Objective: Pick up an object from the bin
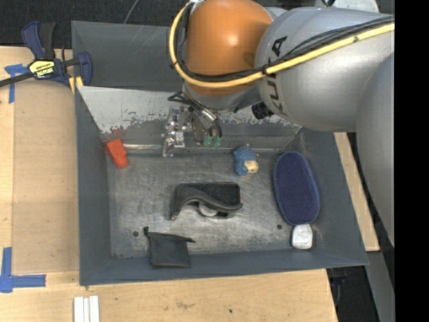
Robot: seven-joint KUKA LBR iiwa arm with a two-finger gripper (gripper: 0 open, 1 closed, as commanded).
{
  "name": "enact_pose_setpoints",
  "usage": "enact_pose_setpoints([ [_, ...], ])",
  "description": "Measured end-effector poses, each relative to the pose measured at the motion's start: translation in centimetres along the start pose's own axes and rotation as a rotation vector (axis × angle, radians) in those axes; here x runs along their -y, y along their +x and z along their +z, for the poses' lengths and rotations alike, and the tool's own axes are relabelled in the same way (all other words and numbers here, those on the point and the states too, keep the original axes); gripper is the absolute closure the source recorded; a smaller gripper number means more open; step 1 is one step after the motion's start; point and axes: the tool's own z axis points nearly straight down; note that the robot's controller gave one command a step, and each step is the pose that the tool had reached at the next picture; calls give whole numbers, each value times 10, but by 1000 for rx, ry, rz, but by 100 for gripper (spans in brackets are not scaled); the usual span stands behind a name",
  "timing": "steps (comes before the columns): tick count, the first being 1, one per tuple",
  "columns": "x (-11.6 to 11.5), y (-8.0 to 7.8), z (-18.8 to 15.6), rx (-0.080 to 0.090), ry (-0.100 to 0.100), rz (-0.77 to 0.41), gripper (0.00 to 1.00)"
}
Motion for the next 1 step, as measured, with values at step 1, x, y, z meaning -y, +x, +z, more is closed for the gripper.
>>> enact_pose_setpoints([
  [1, -9, 43, 89, -9, 3, 119, 100],
])
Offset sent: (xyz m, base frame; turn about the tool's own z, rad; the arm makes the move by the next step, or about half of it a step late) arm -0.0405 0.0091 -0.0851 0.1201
